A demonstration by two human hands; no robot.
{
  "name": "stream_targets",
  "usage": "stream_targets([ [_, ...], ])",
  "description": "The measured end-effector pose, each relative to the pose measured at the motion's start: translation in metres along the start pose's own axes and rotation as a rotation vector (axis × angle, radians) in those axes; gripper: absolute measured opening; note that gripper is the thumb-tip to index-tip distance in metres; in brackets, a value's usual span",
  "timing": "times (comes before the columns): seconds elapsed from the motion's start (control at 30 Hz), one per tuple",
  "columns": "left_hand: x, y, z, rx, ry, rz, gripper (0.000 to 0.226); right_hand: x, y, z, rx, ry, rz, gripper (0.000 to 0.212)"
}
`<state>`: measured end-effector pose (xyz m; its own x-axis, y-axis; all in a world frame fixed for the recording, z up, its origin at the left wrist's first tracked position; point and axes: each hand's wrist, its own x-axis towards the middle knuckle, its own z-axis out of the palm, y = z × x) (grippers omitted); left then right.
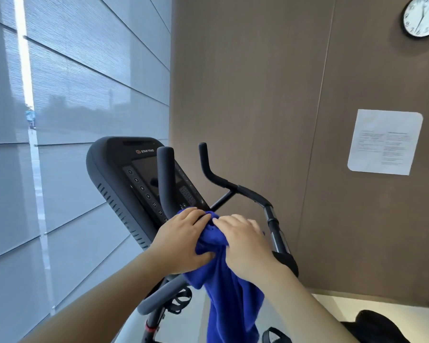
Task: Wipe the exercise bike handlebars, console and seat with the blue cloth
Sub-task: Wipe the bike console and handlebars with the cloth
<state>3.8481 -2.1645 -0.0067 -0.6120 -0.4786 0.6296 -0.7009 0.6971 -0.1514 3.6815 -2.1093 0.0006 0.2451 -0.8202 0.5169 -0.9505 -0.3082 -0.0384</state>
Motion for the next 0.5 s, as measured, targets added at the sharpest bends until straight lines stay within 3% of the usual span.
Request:
stream_targets([
  [0.13,0.005,0.002,0.010,0.146,-0.174,-0.007,0.108,-0.016,-0.010,0.021,-0.087,-0.139,0.048,0.084],
  [0.23,0.011,-0.002,0.014,0.186,-0.188,0.013,0.106,-0.013,-0.013,0.037,-0.172,-0.110,0.109,0.097],
  [0.37,0.019,-0.001,0.019,0.250,-0.195,0.049,0.090,-0.004,-0.014,0.048,-0.205,0.010,0.175,0.078],
  [0.5,0.018,-0.004,0.019,0.188,-0.196,0.058,0.075,-0.008,-0.006,0.044,-0.070,0.035,0.135,0.073],
])
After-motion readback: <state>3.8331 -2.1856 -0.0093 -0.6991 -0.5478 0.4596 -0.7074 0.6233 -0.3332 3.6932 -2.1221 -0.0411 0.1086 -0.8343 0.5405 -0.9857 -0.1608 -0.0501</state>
